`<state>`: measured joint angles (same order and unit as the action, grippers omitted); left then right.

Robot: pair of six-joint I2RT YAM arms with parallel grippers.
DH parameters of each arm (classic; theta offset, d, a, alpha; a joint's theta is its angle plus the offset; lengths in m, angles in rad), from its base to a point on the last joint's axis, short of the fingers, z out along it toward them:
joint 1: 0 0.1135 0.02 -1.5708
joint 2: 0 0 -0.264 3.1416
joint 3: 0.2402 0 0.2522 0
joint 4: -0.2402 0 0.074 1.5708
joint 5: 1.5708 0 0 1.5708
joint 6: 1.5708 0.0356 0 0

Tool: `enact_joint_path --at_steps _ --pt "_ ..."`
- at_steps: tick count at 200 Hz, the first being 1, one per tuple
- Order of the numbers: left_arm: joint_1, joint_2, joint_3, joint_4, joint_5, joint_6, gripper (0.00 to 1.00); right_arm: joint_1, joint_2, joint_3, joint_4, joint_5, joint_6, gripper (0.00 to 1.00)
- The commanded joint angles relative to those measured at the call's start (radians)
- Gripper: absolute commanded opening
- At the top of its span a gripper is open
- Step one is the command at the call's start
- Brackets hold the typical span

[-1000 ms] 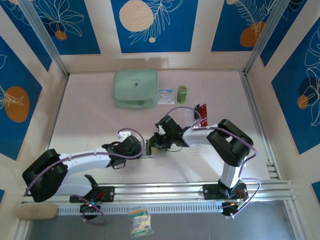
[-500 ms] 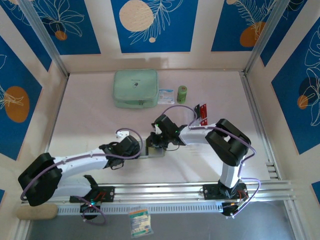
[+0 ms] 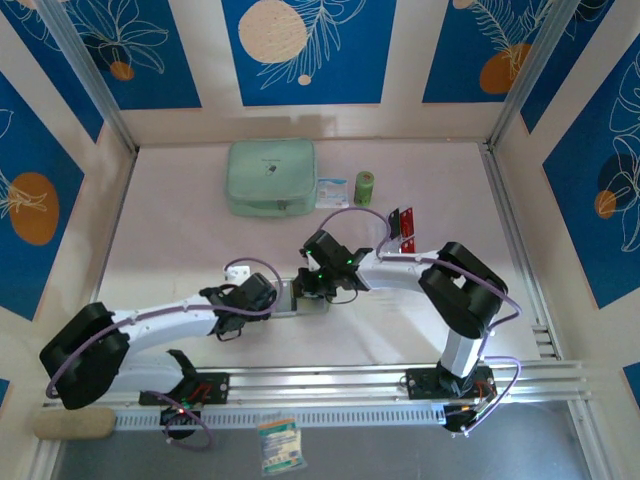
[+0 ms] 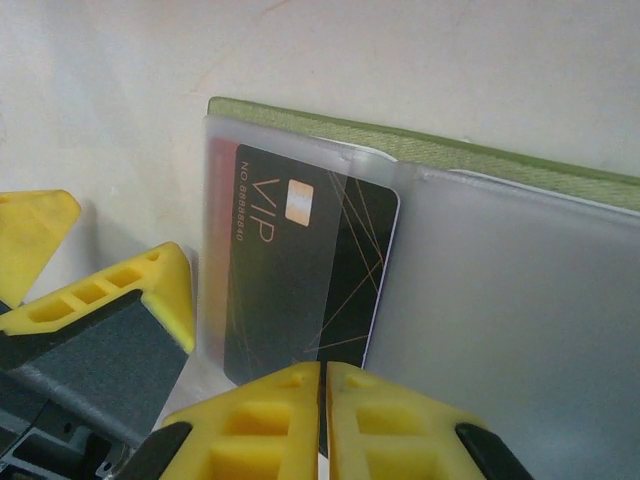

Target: Put the credit cards into the card holder

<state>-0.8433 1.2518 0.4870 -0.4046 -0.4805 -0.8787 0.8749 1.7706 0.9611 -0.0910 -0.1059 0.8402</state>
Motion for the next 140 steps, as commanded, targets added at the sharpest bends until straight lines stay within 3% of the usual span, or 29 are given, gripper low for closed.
enact_joint_path --at_steps 1,93,140 --pt "0.013 0.024 0.024 -0.01 -0.006 -0.004 0.92 0.009 0.031 0.035 -0.045 0.014 -0.024 0.11" --pt "0.015 0.111 0.035 0.067 0.044 0.037 0.92 0.046 0.131 0.139 -0.11 0.012 -0.03 0.07" --pt "0.015 0.065 0.032 0.041 0.032 0.03 0.92 0.039 0.062 0.128 -0.093 -0.016 -0.024 0.07"
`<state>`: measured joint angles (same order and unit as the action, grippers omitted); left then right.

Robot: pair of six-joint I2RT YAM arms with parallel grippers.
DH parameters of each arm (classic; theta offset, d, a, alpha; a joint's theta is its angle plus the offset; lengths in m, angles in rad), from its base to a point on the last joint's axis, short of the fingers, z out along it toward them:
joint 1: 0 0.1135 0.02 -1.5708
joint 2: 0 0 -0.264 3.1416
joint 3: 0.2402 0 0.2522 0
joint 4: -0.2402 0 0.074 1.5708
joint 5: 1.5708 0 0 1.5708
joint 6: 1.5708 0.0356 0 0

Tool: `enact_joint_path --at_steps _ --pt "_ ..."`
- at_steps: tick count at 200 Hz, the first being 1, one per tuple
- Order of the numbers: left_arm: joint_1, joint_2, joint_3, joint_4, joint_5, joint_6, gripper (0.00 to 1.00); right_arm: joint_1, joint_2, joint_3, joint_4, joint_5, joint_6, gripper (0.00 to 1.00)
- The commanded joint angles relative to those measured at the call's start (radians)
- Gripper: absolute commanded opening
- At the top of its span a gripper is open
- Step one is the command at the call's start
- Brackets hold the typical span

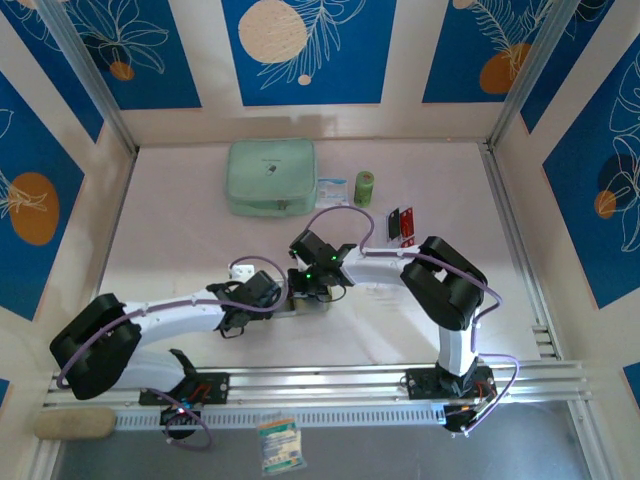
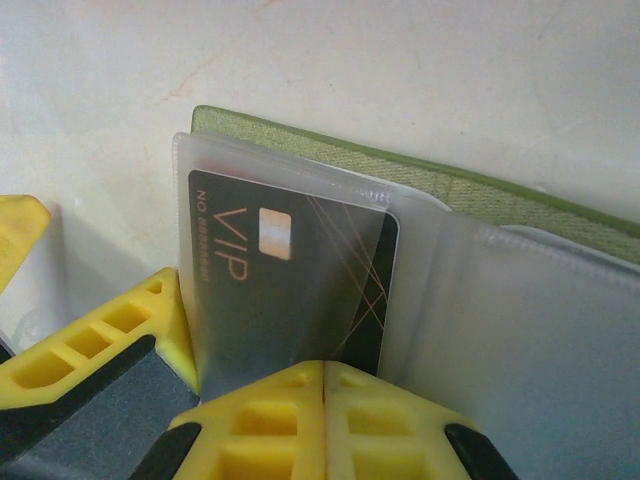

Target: Put the credit cards into the card holder

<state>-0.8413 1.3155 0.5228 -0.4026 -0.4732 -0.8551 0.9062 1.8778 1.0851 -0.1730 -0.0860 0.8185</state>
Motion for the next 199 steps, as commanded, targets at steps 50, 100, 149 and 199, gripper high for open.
enact_joint_path --at_steps 50,100,149,199 --pt "0.013 -0.151 -0.008 -0.04 -0.035 -0.018 0.92 -0.015 -0.136 -0.033 -0.073 0.047 -0.01 0.06" --pt "0.019 -0.116 0.018 -0.06 -0.045 -0.004 0.93 0.007 -0.1 -0.005 -0.145 0.102 -0.028 0.03" --pt "0.025 -0.031 0.031 -0.069 -0.05 -0.002 0.93 0.029 -0.056 0.031 -0.177 0.133 -0.048 0.03" --pt "0.028 -0.022 0.018 -0.061 -0.056 -0.001 0.93 0.036 -0.021 0.055 -0.184 0.126 -0.055 0.03"
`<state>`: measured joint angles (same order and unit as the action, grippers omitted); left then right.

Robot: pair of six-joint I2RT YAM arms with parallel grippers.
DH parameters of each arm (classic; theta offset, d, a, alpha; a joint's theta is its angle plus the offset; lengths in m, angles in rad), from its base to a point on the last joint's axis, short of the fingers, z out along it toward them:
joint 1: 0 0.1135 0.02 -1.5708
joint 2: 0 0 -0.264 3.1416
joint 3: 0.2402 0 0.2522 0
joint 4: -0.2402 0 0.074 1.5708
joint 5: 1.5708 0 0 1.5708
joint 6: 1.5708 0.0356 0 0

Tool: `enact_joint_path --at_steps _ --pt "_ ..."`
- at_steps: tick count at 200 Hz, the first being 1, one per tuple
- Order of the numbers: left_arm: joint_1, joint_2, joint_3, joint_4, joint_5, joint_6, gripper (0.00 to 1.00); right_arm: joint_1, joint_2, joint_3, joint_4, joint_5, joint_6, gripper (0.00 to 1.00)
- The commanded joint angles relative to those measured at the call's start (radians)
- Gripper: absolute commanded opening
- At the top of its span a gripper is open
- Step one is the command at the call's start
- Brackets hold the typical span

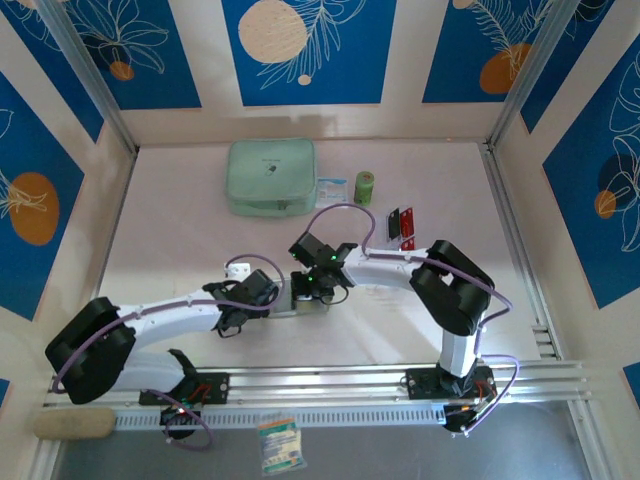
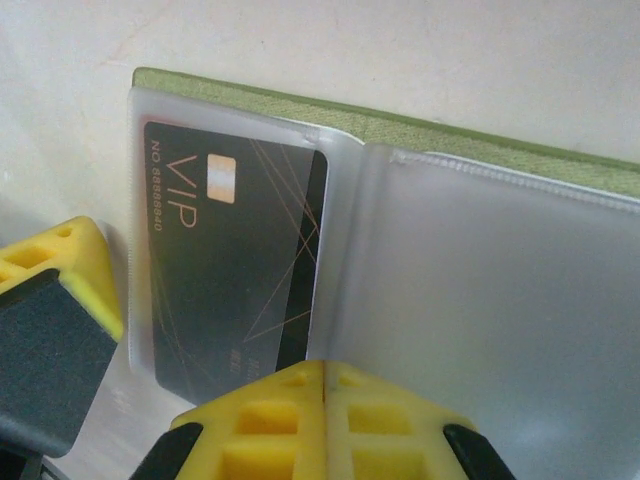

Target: Put the credit cards into the card holder

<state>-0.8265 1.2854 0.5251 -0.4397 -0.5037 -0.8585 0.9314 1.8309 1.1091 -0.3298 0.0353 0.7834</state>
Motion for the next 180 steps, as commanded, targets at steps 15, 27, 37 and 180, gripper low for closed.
enact_joint_path --at_steps 15,27,37,180 --pt "0.013 0.011 0.01 -0.018 -0.023 0.002 0.93 0.012 0.038 0.04 -0.031 0.002 -0.021 0.03" --pt "0.013 0.016 0.004 -0.009 -0.02 0.003 0.93 0.013 0.049 0.049 -0.034 -0.003 -0.023 0.03" --pt "0.013 0.019 0.0 0.0 -0.015 0.004 0.93 0.018 0.054 0.056 -0.035 -0.006 -0.024 0.03" --pt "0.014 -0.018 -0.001 0.006 0.006 -0.001 0.93 -0.01 -0.021 0.058 -0.058 -0.019 -0.027 0.01"
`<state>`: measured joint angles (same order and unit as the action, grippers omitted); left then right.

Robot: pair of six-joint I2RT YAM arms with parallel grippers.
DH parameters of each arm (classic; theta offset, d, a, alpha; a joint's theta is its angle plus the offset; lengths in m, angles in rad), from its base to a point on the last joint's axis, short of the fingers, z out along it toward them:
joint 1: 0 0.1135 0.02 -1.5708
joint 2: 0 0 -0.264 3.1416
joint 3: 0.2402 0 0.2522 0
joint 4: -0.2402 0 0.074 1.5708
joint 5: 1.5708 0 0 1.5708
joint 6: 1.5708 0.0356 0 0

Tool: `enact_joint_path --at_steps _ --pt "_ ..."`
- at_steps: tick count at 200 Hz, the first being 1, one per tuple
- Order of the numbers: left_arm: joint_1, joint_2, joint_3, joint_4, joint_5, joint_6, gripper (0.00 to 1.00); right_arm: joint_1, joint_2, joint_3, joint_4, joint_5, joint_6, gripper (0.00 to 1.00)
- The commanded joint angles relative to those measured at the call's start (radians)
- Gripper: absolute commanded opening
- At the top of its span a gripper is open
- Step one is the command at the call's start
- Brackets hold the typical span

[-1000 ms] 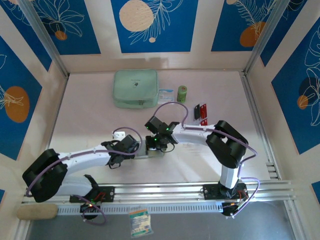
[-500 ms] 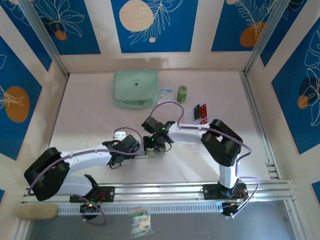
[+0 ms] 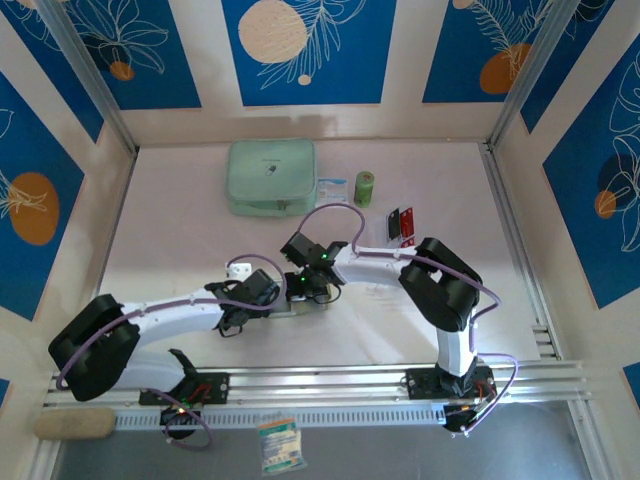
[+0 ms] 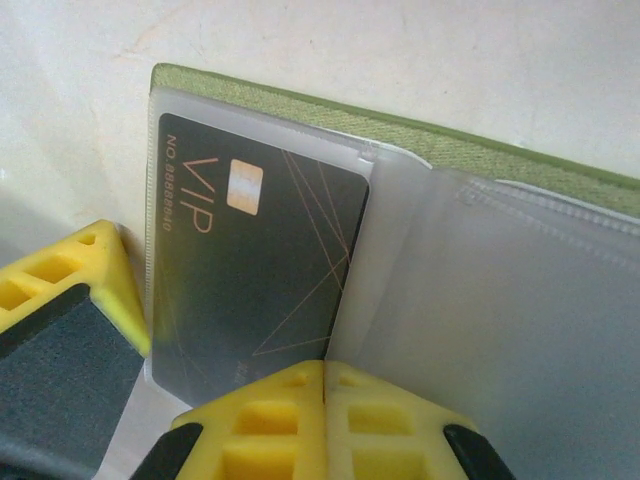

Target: Put the credit cards into the card holder

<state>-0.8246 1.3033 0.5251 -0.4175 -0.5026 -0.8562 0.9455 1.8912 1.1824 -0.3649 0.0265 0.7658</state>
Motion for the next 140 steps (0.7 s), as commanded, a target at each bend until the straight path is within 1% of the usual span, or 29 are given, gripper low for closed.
enact_joint_path --at_steps 1,35,65,109,140 --pt "0.012 -0.038 -0.001 -0.016 0.005 -0.003 0.93 -0.026 -0.083 -0.017 -0.022 -0.009 -0.01 0.01" --pt "0.012 -0.102 -0.001 -0.043 -0.009 -0.018 0.93 -0.056 -0.118 -0.023 -0.026 -0.005 -0.021 0.01" --pt "0.012 -0.138 0.007 -0.058 -0.019 -0.02 0.93 -0.062 -0.084 -0.006 -0.017 -0.005 -0.019 0.01" --pt "0.014 -0.152 0.011 -0.047 -0.021 -0.003 0.94 -0.063 -0.032 0.019 0.015 -0.039 -0.006 0.0" --pt "0.015 -0.187 -0.004 0.001 0.0 0.024 0.97 -0.054 -0.109 0.001 -0.008 -0.017 -0.019 0.01"
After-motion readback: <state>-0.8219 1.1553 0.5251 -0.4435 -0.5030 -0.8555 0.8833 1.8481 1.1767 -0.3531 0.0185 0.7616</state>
